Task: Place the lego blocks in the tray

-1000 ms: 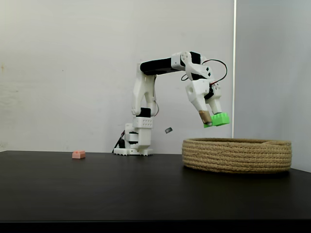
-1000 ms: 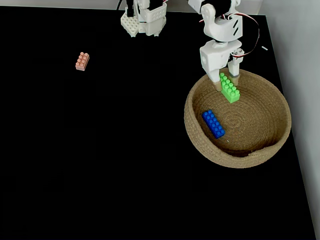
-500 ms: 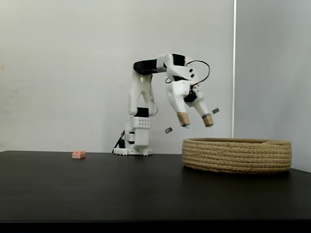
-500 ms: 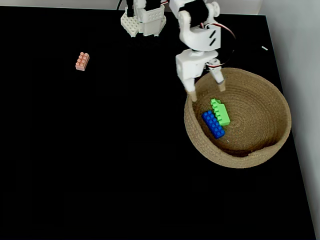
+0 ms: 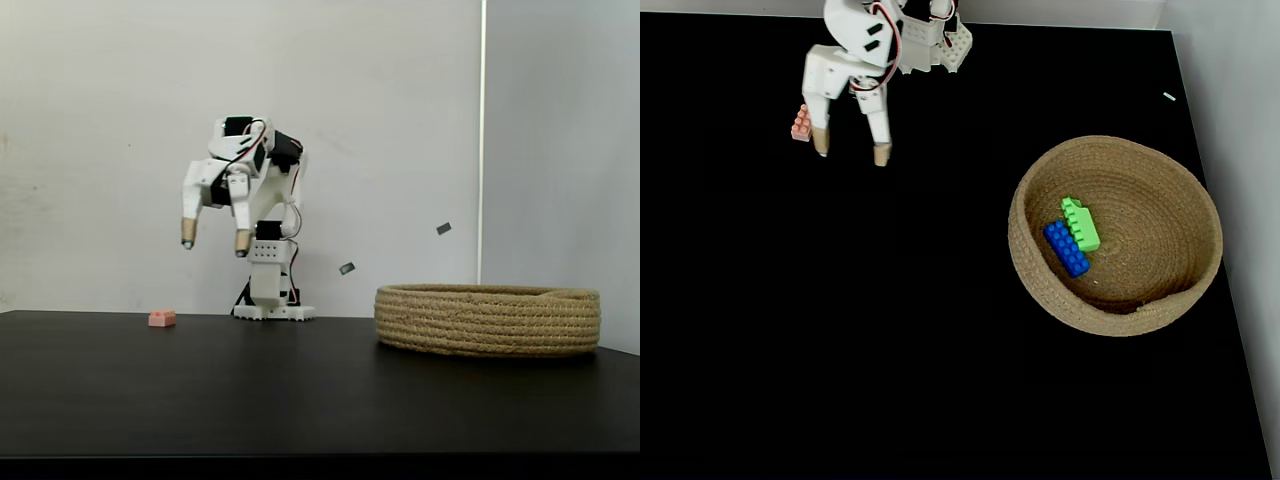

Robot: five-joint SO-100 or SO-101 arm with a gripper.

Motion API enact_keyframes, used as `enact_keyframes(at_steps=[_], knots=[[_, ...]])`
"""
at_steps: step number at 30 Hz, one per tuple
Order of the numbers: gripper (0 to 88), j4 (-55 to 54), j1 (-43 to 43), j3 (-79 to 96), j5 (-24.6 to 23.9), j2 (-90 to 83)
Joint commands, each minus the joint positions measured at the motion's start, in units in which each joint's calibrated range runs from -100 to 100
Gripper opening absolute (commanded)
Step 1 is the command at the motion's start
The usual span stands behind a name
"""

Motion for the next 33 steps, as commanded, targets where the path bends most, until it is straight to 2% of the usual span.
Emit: enact_keyframes(at_steps=[1, 5, 12, 33], knots=[[26.0, 0.2, 9.6, 0.8, 1.1, -4.1], [25.7, 2.7, 15.4, 1.0, 1.4, -4.1], [25.5, 7.1, 22.4, 3.9, 5.1, -0.9], [24.2, -2.5, 27.6, 10.8, 10.4, 9.8]])
